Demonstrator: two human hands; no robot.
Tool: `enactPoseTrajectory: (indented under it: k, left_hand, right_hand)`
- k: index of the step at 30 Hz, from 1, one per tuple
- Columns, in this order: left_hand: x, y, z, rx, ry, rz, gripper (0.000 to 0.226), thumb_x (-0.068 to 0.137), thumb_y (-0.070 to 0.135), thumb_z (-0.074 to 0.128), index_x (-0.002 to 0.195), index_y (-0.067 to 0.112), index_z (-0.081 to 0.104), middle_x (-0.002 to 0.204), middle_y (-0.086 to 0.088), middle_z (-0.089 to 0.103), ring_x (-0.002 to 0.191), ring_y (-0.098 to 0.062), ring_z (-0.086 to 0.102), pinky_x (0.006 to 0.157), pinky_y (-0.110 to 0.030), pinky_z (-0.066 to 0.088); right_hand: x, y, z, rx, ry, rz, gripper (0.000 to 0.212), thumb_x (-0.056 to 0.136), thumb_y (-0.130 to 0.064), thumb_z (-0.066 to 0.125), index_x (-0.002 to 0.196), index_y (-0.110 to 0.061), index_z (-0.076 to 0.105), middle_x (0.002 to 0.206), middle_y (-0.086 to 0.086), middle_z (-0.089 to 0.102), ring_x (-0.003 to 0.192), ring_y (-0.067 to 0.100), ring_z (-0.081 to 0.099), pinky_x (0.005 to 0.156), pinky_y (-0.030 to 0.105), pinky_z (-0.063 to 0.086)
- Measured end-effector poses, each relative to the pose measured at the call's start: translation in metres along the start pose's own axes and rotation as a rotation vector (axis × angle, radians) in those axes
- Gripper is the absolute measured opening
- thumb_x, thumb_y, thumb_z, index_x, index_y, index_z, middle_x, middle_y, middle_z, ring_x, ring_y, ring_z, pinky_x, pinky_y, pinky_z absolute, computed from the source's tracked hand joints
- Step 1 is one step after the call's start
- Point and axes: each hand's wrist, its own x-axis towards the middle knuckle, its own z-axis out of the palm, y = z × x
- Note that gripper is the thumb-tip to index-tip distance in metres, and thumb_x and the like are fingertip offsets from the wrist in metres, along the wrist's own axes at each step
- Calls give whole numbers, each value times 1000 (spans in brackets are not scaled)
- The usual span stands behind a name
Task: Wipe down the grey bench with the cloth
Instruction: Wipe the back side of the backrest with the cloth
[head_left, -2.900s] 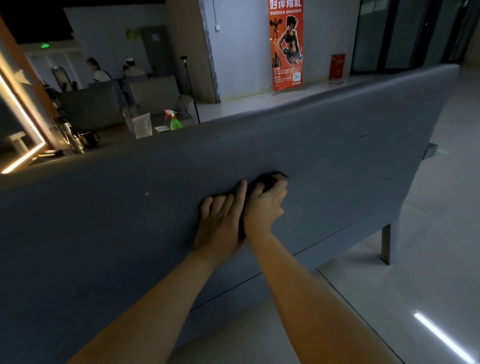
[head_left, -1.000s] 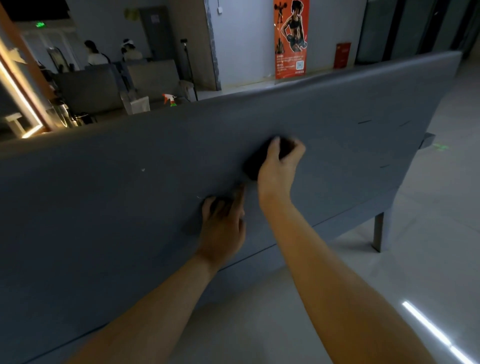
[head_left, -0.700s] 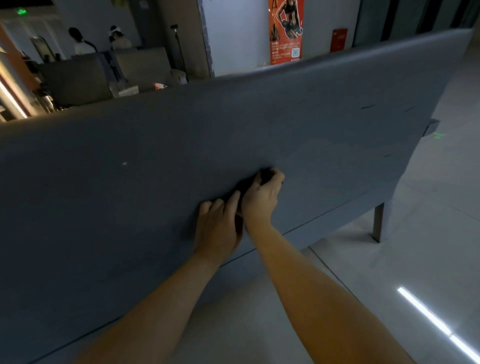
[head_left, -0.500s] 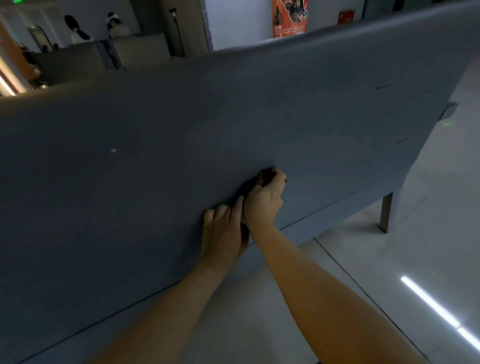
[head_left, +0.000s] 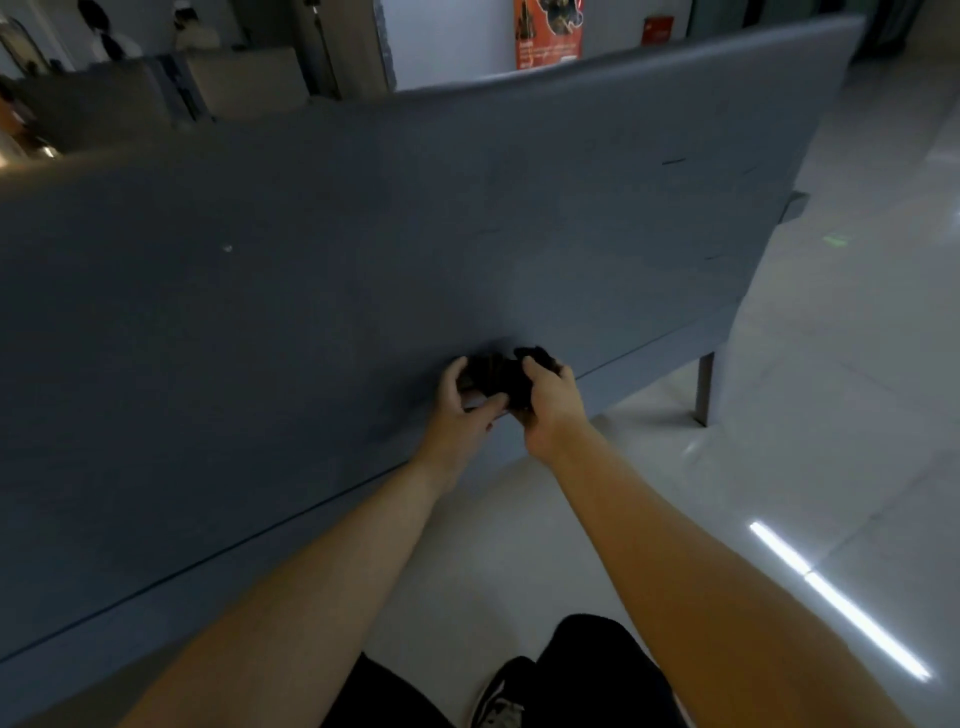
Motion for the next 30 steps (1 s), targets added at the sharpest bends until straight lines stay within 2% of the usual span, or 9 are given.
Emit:
enactPoseTrajectory:
  k: [3,5,7,10,14,18,23,27,30]
  left_hand:
    - [-10,10,24,-62,-23,-14,48,98,11,63,139,29,46,134,2,56,121,-15,58,92,-29,55]
    - [-16,13,39,-78,-9,-12,23,101,10,58,121,23,58,124,-4,63,113,-19,64,89,-28,57]
    - [-21,15,52,-92,23,-8,13,103,10,55,109,20,61,116,-6,66,108,-22,67,88,-30,58]
    - [-24,20,69,-136,58,-13,13,105,11,51,105,22,59,120,-10,64,107,-22,67,91,-35,58]
    - [-29,34,95,-169,41,-3,13,107,18,47,107,28,54,123,-8,59,109,-21,65,89,-35,59]
    - [-39,44,125,-213,25,-45,10,108,23,43,113,29,50,120,-8,60,108,-23,66,90,-45,60]
    - [-48,56,166,-212,13,-61,13,108,22,40,119,27,46,117,-6,60,105,-24,66,85,-42,61]
    - [-51,63,197,-173,-8,-80,13,108,25,40,118,29,47,124,-10,58,107,-26,65,91,-49,59]
    - [-57,68,216,-180,-63,-98,18,108,32,40,126,30,45,126,-9,58,109,-24,64,94,-48,58]
  right_hand:
    - [-25,-8,-24,32,-35,-9,30,101,-4,54,129,-13,58,123,18,66,110,33,66,85,43,61]
    - [-38,-12,-39,25,-19,-31,32,100,2,50,128,-13,57,126,20,64,114,36,64,83,41,61]
    - [-49,-15,-53,26,12,-36,35,100,4,49,129,-14,56,127,20,61,115,37,63,79,39,62]
    - [-59,-22,-71,-54,73,-57,30,100,-9,60,128,-18,55,126,15,62,112,31,66,75,37,61]
    - [-66,-36,-91,-121,196,-119,34,97,-31,68,126,-19,55,119,7,65,104,22,65,86,41,59]
    - [-73,-53,-120,-150,333,-176,38,96,-38,68,125,-16,58,118,5,64,95,14,60,94,39,55]
    - [-90,-73,-157,-139,391,-191,36,97,-44,65,117,-16,55,96,-5,59,91,14,58,94,37,51]
    - [-104,-86,-182,-143,418,-252,28,96,-43,67,97,-16,58,96,1,64,85,13,60,72,28,48]
    - [-108,-93,-193,-103,461,-304,35,97,-39,67,117,-13,57,109,8,65,97,20,64,83,34,53]
